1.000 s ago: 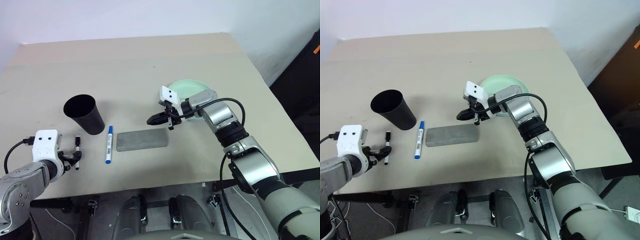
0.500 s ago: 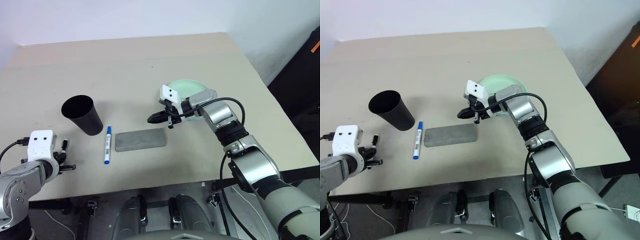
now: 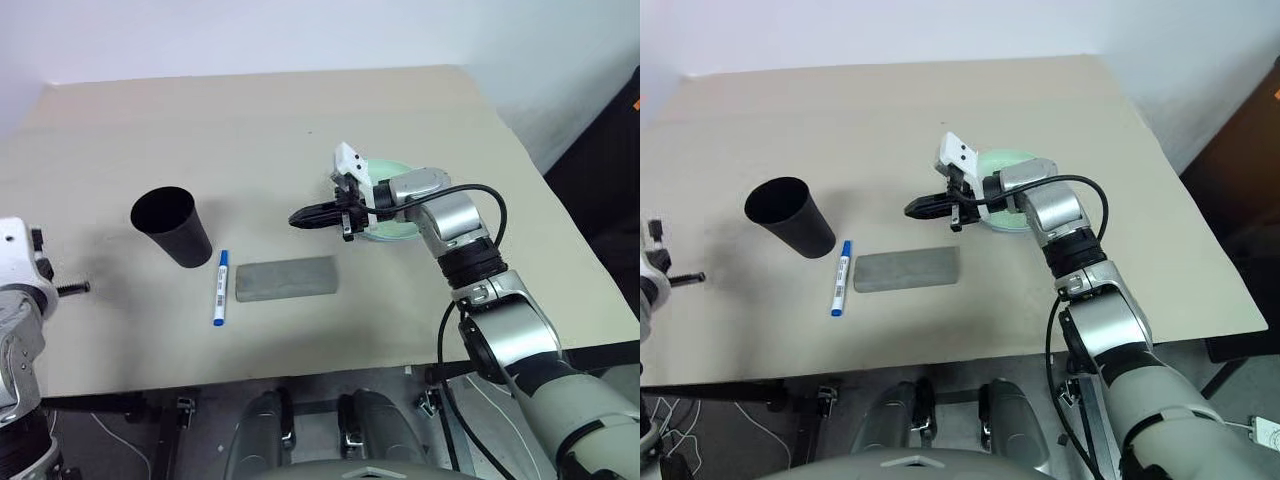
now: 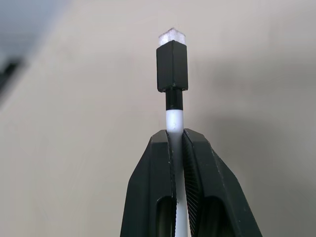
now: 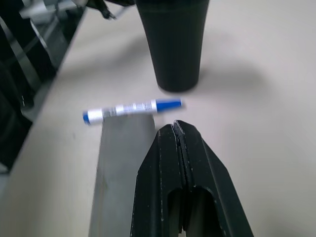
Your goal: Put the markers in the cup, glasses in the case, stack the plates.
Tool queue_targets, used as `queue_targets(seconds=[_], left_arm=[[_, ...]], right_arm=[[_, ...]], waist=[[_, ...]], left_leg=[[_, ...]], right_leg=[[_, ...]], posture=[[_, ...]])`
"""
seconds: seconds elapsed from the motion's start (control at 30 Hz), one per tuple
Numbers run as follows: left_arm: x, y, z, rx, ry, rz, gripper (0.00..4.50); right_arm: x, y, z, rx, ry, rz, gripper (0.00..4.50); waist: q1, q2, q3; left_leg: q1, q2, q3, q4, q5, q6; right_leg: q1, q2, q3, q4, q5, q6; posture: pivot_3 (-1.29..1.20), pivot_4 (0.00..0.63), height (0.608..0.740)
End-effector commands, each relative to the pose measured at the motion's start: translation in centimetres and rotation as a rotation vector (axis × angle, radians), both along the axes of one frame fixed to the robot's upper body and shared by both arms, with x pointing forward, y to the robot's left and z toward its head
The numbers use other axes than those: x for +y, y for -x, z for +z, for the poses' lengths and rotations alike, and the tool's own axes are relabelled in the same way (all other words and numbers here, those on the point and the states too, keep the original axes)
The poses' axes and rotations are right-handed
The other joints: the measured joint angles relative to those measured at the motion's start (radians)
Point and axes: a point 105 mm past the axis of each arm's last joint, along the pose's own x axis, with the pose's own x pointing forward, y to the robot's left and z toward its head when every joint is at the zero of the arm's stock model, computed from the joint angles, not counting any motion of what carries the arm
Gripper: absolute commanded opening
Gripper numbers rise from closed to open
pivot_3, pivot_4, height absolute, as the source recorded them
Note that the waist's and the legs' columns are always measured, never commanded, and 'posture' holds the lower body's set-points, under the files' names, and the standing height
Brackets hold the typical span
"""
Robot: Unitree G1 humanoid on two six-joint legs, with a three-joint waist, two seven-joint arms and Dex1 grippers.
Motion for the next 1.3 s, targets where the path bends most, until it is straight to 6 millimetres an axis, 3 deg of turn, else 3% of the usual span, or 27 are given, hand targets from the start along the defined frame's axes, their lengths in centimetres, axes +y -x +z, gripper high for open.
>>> queue_targets(seconds=[0.03,0.27,0.47,0.6,0.83,1.3], left_arm=[[-0.5,-0.7,5.0,-0.231,-0.194,-0.104,0.02],[-4.6,-2.1,7.8,-0.449,-0.179,-0.417,0.02],[-6.2,-2.9,10.6,-0.624,-0.159,-0.555,0.02],[-8.2,-3.2,11.3,-0.691,-0.181,-0.679,0.02],[-10.9,-3.6,10.1,-0.679,-0.157,-0.821,0.02],[-12.1,-5.7,6.8,-0.664,-0.038,-0.901,0.02]], right_arm=[[0.1,0.7,2.9,-0.109,-0.155,0.012,0.00],[0.2,1.4,1.8,-0.147,-0.149,0.008,0.00],[0.4,1.5,1.5,-0.155,-0.143,-0.004,0.00],[0.3,1.1,1.6,-0.168,-0.143,-0.027,0.00],[-0.1,0.8,1.5,-0.171,-0.137,-0.061,0.00],[-1.5,0.4,0.9,-0.204,-0.072,-0.118,0.00]], waist=[[0.003,0.000,0.000],[0.001,0.000,0.000],[0.001,0.000,0.000],[0.002,0.000,0.000],[0.003,0.000,0.000],[0.004,0.000,0.000]], left_leg=[[-0.001,0.000,0.000,0.000,0.000,0.000],[-0.001,0.000,0.000,-0.001,0.000,0.000],[-0.001,0.000,0.000,0.000,0.001,0.002],[-0.001,0.000,0.001,0.001,0.002,0.003],[0.000,0.000,0.001,0.003,0.002,0.004],[0.000,0.001,0.001,0.003,0.003,0.005]], right_leg=[[-0.001,0.000,0.000,0.000,0.000,0.000],[-0.001,-0.001,0.000,-0.001,0.000,-0.001],[-0.001,0.000,0.000,-0.001,0.000,-0.001],[0.000,0.001,-0.001,-0.001,0.001,0.000],[0.001,0.002,-0.001,0.001,0.001,0.001],[0.002,0.002,-0.001,0.001,0.001,0.001]], posture=[[0.00,0.150,0.715],[0.00,0.150,0.715],[0.00,0.150,0.715],[0.00,0.150,0.715],[0.00,0.150,0.715],[0.00,0.150,0.715]])
